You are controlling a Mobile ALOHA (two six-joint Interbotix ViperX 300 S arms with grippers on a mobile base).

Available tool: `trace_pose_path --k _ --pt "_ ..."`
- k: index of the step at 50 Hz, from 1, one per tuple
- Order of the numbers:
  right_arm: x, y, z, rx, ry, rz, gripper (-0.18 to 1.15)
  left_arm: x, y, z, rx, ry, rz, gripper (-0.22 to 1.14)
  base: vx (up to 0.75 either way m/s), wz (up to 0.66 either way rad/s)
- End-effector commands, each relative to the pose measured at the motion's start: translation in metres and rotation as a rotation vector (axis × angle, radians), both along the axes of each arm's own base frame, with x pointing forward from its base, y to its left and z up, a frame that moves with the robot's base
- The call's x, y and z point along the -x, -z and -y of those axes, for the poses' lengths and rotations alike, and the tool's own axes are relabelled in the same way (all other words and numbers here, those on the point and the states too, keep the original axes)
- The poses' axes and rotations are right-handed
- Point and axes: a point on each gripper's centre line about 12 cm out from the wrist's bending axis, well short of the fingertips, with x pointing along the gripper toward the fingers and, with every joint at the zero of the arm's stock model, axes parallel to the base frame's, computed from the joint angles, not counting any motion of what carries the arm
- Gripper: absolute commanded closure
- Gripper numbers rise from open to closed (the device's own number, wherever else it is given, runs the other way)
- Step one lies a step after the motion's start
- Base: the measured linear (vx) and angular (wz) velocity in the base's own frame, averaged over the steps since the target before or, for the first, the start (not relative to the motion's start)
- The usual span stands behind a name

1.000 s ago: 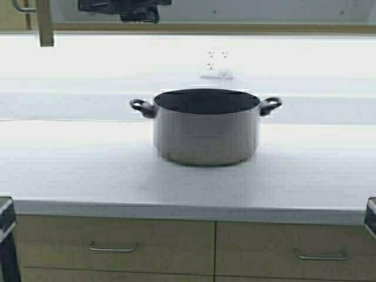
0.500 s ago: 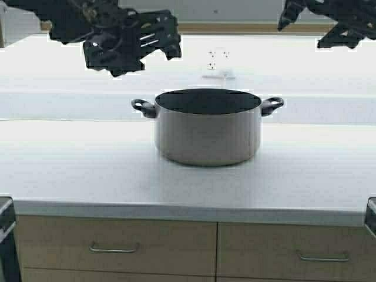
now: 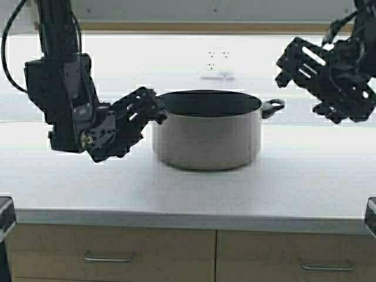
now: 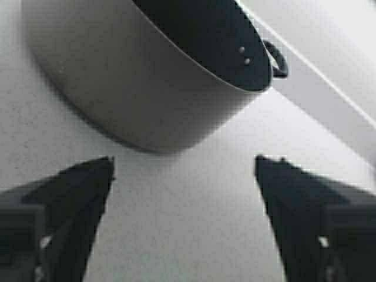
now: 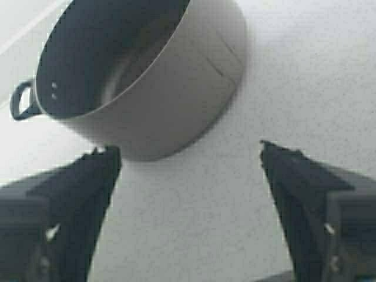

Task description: Open the cabinet, put the pot inside, then close it

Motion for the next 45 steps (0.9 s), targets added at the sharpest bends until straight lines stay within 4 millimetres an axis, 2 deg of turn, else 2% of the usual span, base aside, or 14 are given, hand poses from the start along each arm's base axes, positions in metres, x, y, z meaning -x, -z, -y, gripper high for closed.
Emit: trace_pose_path --k 1,10,19,26,37,45 --pt "-0.013 0.021 -0.007 -0.052 0.023 0.075 -0.05 -0.006 0.005 -0.007 0.087 -0.015 0.027 -0.11 0.12 -0.06" --pt "-0.016 0.046 -0.007 -0.159 0.060 0.143 -0.05 -0.003 0.011 0.003 0.101 0.087 0.021 -0.11 0.15 -0.12" --pt "-0.022 0.068 -0.010 -0.197 0.065 0.144 -0.05 -0.013 0.010 -0.008 0.111 0.003 0.039 -0.11 0.15 -0.06" --pt "-0.038 0.074 -0.012 -0.223 0.074 0.168 -0.05 -0.033 0.012 -0.020 0.132 -0.073 0.062 -0.11 0.13 0.10" --pt "-0.059 0.072 0.006 -0.257 0.136 0.214 -0.05 -0.054 0.014 -0.032 0.187 -0.054 0.062 -0.11 0.11 0.07" --pt "-0.088 0.080 0.012 -0.297 0.102 0.236 -0.05 -0.075 0.024 -0.044 0.226 -0.066 0.059 -0.11 0.09 0.03"
